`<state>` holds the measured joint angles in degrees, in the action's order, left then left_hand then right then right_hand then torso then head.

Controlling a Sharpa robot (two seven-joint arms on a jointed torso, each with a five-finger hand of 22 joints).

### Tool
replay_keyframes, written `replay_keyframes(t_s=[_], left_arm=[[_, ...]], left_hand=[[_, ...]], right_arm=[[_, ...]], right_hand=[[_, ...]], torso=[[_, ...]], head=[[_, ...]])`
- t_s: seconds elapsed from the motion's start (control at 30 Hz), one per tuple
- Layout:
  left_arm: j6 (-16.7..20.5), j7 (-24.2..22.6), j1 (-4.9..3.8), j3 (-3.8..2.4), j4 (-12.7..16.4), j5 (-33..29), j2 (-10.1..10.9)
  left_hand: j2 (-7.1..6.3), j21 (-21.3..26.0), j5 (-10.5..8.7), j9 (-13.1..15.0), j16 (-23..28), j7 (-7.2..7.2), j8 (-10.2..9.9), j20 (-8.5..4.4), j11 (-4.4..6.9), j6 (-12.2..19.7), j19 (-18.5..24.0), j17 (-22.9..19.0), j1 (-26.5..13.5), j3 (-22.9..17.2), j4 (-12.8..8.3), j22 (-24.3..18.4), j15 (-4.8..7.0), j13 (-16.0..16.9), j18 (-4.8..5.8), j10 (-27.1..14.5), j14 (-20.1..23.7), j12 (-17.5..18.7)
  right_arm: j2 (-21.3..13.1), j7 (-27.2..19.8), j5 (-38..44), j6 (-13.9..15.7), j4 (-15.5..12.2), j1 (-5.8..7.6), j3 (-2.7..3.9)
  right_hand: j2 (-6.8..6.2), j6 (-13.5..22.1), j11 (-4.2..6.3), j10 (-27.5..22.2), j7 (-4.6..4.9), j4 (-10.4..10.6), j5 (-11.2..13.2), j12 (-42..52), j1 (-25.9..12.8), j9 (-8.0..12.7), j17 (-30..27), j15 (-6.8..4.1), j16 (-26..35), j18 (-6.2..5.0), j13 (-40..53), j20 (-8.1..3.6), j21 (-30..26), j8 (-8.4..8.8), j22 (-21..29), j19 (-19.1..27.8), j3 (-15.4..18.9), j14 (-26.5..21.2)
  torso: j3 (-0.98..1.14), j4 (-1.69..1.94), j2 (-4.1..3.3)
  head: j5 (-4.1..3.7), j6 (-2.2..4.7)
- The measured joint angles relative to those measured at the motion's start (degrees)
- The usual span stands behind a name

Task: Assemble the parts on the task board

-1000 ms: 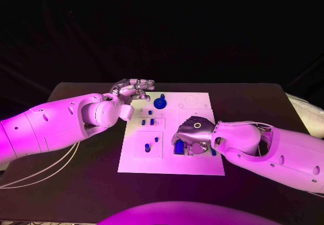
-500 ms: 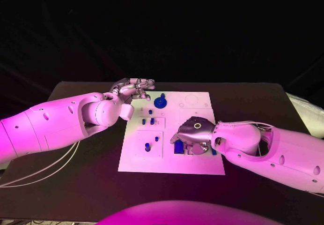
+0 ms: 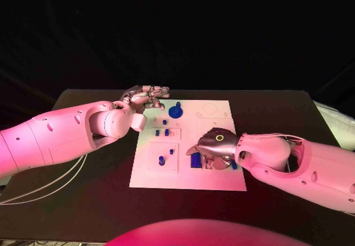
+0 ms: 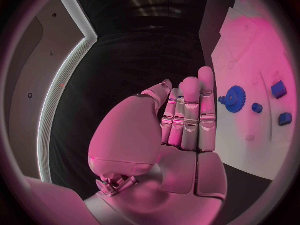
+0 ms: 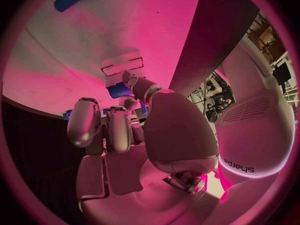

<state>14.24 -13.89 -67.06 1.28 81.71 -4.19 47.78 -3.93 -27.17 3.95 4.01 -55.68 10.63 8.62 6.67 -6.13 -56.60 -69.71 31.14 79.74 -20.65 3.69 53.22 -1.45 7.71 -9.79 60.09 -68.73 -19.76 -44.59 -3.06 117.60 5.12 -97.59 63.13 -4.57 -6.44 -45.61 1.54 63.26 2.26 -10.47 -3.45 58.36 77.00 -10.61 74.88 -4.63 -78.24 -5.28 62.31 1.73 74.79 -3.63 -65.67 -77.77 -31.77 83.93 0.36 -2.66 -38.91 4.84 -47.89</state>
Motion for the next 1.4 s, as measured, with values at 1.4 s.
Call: replay_keyframes(t_s=[1.4], left_arm=[[-0.1,0.1,0.01,0.03,0.3,0.1,0.5]], left_hand=[[0.00,0.0,0.00,0.0,0.0,0.00,0.0,0.00,0.00,0.0,0.0,0.0,0.0,0.0,0.0,-0.1,0.00,0.0,0.00,0.0,0.0,-0.2]], right_arm=[[-17.3,26.7,-37.4,15.8,-9.5,-1.32,0.30]], right_hand=[[-0.13,-14.3,-2.80,9.4,3.75,21.6,-15.3,3.2,-13.7,-2.2,0.0,2.35,0.0,0.00,-2.3,1.86,2.2,-5.65,-3.6,-3.3,21.5,0.1]], torso=[[0.09,-0.85,0.23]], head=[[-1.70,2.13]])
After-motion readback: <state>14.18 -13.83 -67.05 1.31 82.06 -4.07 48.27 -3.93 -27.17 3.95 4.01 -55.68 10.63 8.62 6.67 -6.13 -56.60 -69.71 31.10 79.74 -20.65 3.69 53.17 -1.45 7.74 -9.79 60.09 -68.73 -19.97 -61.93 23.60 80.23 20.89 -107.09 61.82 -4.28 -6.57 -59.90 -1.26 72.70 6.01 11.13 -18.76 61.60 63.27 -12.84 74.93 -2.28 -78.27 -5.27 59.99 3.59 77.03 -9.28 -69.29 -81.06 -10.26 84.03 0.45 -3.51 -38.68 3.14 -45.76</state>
